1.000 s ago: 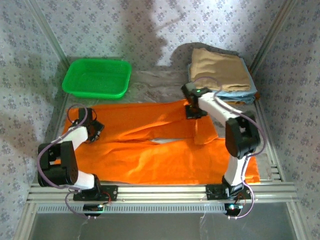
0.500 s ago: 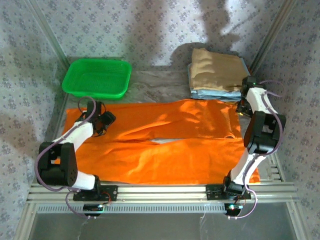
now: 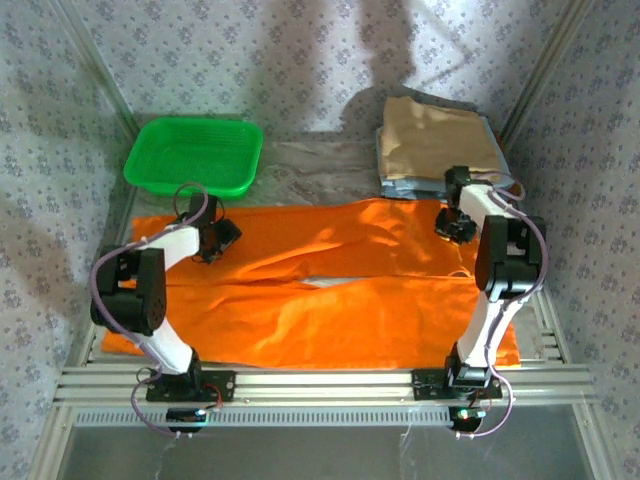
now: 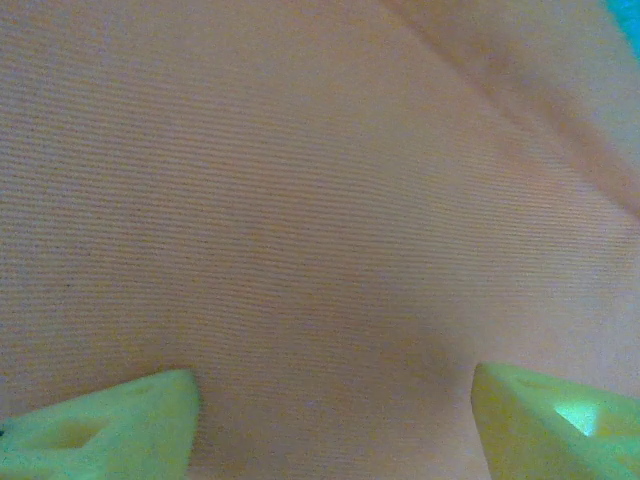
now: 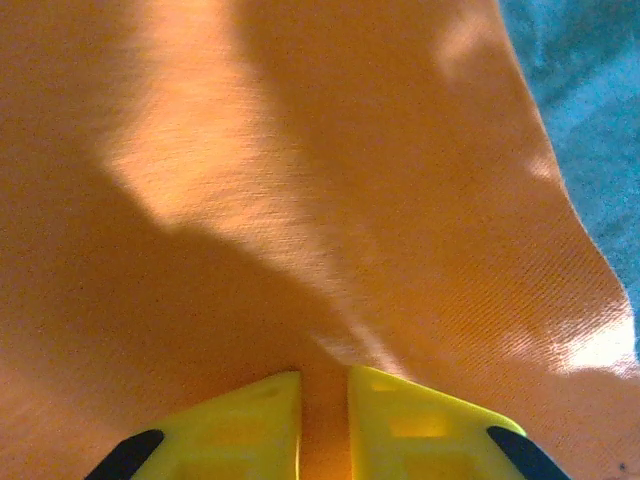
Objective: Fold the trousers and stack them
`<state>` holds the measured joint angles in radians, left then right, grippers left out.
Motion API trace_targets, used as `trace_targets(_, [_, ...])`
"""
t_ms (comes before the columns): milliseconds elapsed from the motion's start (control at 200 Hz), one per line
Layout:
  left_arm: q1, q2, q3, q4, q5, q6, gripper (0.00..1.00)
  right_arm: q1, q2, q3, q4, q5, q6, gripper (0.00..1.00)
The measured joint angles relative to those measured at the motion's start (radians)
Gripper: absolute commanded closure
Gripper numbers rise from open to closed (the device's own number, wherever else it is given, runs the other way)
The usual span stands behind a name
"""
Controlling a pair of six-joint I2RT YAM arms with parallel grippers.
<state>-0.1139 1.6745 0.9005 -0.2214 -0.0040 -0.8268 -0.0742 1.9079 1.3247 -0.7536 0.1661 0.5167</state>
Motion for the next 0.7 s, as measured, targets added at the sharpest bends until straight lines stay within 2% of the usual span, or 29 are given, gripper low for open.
trace_targets(150, [0.031,0.040,0.023,0.058,0.001,-0.032,0.29,-0.088,0.008,-0.010,0.008,-0.061,0.011,0.79])
trace_targets(425, [0.096,0.050,0.013,0.149,0.040,-0.092,0.30,-0.159,0.080,0.055,-0.014,-0.124,0.011,0.78])
trace_targets(590, [0.097,0.034,0.008,0.148,0.057,-0.095,0.18,-0.163,0.102,0.096,-0.035,-0.130,0.011,0.78])
trace_targets(700, [0.099,0.014,0.013,0.107,0.082,-0.075,0.10,-0.138,0.065,0.073,-0.027,-0.121,0.011,0.75])
